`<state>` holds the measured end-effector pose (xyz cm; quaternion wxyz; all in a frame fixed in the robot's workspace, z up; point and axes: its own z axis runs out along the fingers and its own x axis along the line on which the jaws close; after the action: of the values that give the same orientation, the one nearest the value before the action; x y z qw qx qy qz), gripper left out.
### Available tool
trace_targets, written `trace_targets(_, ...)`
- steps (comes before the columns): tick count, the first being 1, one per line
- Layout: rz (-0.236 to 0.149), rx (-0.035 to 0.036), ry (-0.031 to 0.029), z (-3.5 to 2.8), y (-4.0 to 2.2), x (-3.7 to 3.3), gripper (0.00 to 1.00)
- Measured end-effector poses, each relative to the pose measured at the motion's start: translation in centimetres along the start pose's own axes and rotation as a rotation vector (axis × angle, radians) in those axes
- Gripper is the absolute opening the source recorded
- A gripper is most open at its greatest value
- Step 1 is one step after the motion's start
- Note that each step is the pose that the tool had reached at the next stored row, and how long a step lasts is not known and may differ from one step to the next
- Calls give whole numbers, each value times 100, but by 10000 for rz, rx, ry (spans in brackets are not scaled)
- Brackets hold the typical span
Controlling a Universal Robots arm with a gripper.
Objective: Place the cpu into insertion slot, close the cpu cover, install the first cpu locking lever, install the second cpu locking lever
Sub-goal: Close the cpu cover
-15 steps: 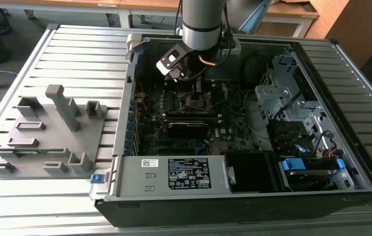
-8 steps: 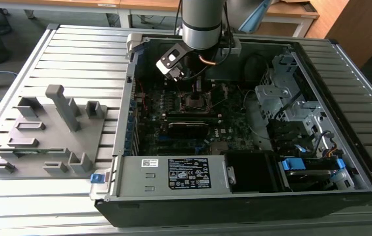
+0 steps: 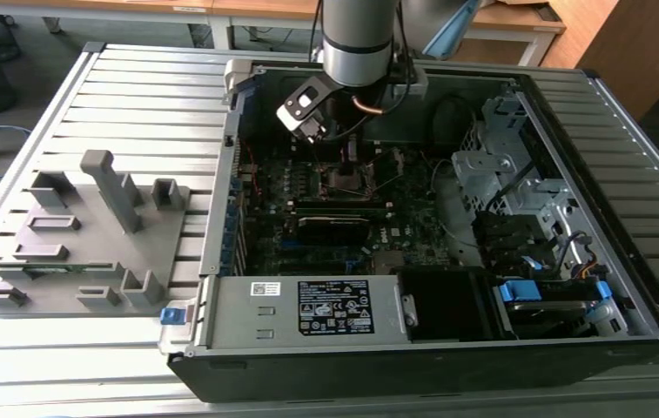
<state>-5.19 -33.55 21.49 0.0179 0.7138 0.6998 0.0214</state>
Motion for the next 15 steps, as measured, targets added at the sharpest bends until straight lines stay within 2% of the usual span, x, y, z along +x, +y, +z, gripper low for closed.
trace_targets(8, 0, 0, 1, -91, 5, 0, 11)
trace_targets(15, 0, -1, 2, -230, 13, 1, 11)
